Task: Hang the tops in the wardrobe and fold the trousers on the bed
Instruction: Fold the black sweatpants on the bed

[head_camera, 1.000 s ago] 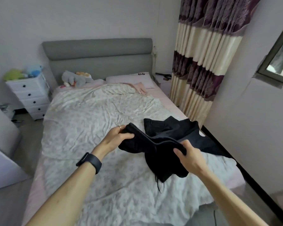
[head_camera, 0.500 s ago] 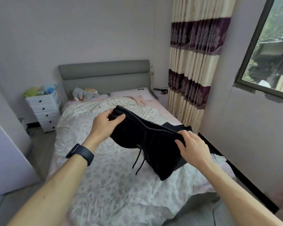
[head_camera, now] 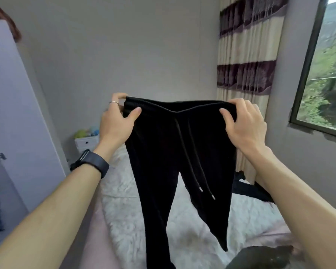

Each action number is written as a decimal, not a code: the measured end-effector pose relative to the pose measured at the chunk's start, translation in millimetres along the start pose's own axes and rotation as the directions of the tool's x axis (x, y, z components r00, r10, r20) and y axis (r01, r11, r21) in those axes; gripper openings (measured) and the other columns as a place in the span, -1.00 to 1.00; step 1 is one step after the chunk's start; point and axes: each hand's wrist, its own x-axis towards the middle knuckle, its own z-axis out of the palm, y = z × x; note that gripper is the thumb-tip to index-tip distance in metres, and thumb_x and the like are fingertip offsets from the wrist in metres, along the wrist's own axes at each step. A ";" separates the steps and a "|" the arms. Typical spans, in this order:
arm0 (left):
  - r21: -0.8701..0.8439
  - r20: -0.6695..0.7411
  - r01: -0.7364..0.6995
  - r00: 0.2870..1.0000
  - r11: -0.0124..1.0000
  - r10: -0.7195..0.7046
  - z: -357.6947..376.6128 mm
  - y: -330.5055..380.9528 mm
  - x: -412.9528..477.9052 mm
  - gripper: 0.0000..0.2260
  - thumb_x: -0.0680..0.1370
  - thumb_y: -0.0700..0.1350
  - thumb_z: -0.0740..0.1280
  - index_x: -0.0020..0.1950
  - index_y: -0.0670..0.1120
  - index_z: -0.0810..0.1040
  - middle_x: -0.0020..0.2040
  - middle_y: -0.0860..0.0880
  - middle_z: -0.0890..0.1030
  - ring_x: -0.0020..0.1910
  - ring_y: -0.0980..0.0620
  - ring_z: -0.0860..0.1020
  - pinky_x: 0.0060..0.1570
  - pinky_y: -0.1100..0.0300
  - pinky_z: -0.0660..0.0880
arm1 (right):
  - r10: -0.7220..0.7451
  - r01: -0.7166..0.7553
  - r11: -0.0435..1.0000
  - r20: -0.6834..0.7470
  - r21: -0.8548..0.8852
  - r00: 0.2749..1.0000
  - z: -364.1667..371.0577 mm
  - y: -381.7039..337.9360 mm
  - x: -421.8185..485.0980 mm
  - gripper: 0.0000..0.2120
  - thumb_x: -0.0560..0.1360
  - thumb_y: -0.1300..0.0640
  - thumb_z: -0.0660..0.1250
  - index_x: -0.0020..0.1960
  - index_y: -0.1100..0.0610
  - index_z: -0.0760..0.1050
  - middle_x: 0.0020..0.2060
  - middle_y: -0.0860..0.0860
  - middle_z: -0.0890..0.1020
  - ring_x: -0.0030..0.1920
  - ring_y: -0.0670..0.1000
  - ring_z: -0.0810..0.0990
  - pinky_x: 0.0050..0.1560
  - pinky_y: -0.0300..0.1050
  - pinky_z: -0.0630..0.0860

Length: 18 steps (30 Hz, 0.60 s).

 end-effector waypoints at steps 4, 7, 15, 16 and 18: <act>0.204 0.086 -0.122 0.991 0.971 0.107 -48.6 3.7 -21.2 -0.77 0.52 0.21 0.31 0.17 0.34 0.41 -0.19 0.07 0.64 -0.20 0.04 0.59 -0.18 0.01 0.56 | 0.011 -0.012 1.000 0.091 0.007 0.996 -21.4 -27.4 -6.8 -0.70 0.63 -0.11 0.27 0.23 0.08 0.46 0.07 0.02 0.61 0.12 0.12 0.54 -0.11 -0.03 0.43; 0.291 0.244 -0.117 0.969 0.949 0.045 -75.9 -22.3 -60.7 -0.80 0.55 0.19 0.33 0.14 0.31 0.41 -0.07 0.10 0.65 -0.09 -0.01 0.60 -0.09 0.00 0.55 | 0.022 0.014 0.996 0.388 -0.090 0.921 -28.0 -37.5 -41.8 -0.70 0.61 -0.18 0.26 0.21 0.00 0.48 0.09 -0.02 0.63 0.14 0.12 0.56 -0.07 0.07 0.50; 0.275 0.262 0.015 0.961 0.961 -0.090 -126.5 -71.1 -165.7 -0.85 0.57 0.10 0.34 0.07 0.29 0.40 -0.17 0.16 0.52 -0.14 0.07 0.53 -0.29 0.12 0.38 | -0.006 0.034 0.998 0.422 -0.060 0.907 -50.4 -74.6 -148.1 -0.71 0.59 -0.24 0.27 0.16 -0.07 0.50 0.03 -0.11 0.63 0.09 0.05 0.56 -0.13 -0.05 0.35; 0.281 0.268 0.025 0.958 0.960 -0.103 -132.2 -76.4 -177.8 -0.85 0.58 0.11 0.32 0.11 0.30 0.41 -0.13 0.16 0.56 -0.09 0.05 0.55 -0.24 0.09 0.44 | -0.010 0.033 0.998 0.418 -0.048 0.908 -54.4 -77.5 -159.4 -0.71 0.58 -0.25 0.27 0.15 -0.09 0.49 0.01 -0.12 0.63 0.06 0.04 0.56 -0.14 -0.06 0.34; 0.301 0.263 0.042 0.956 0.953 -0.126 -143.0 -87.5 -203.8 -0.82 0.62 0.11 0.27 0.21 0.30 0.42 -0.07 0.08 0.65 -0.03 -0.01 0.60 -0.11 -0.01 0.56 | -0.016 0.030 0.999 0.391 -0.031 0.920 -61.5 -84.5 -184.5 -0.72 0.57 -0.28 0.27 0.11 -0.11 0.48 -0.05 -0.15 0.63 0.00 0.02 0.56 -0.18 -0.08 0.33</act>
